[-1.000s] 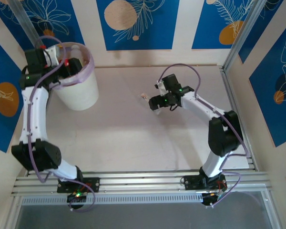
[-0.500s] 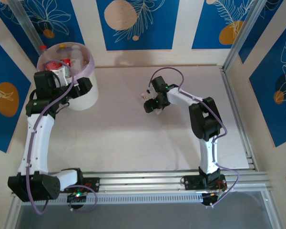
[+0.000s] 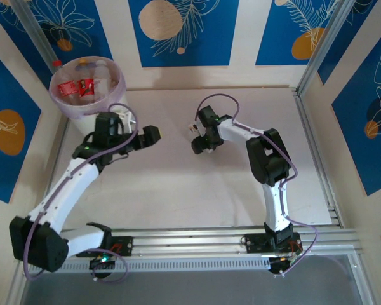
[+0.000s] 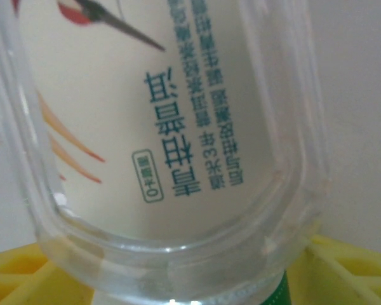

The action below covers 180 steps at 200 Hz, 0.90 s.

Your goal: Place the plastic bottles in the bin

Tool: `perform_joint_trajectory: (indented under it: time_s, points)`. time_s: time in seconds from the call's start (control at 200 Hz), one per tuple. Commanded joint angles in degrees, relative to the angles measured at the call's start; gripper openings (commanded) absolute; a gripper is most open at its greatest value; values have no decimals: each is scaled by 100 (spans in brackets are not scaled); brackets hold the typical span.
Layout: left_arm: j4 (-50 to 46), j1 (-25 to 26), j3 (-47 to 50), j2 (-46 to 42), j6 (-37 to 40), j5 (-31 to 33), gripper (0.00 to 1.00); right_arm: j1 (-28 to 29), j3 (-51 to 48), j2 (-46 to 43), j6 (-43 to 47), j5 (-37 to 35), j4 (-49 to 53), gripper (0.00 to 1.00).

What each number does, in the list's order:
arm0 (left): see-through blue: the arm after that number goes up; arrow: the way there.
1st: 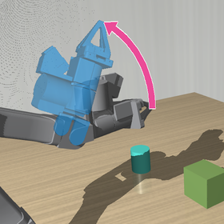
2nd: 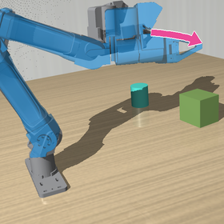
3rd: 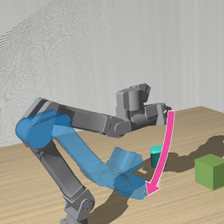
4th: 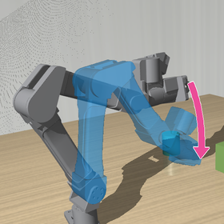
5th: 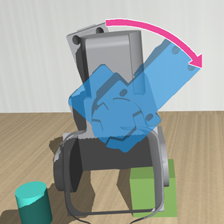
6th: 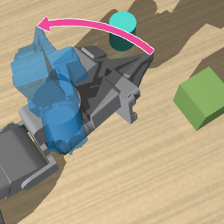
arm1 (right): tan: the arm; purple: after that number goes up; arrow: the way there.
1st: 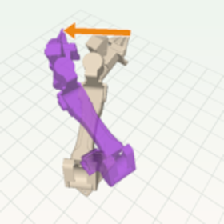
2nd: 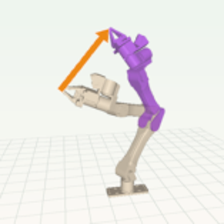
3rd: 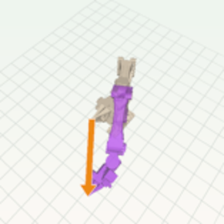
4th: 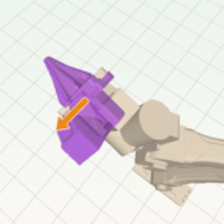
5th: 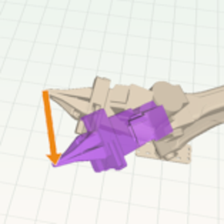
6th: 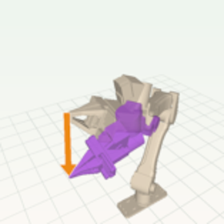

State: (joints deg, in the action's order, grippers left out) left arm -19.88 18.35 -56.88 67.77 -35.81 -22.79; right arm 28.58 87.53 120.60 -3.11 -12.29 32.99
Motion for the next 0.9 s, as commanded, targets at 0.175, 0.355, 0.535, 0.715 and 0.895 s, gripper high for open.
perform_joint_trajectory:
  time_s: [0.175, 0.355, 0.535, 0.715, 0.895]
  points:
    - [1364, 89, 592, 134, -774, 179, 96, 79, -186, -120, -49, -159, -44, 61]
    - [2226, 155, 818, 455, -1297, 9, 88, 91, -316, -412, -40, -45, -177, 51]
    - [2703, 315, 788, 895, -1562, -74, 86, 149, -646, -950, -59, 122, -454, 44]
    - [2936, 430, 691, 1172, -1687, -95, 87, 162, -1199, -1701, -168, 576, -1006, 36]
    - [3277, 585, 570, 1508, -1884, -183, 94, 335, -1626, -2293, -254, 967, -1379, 35]
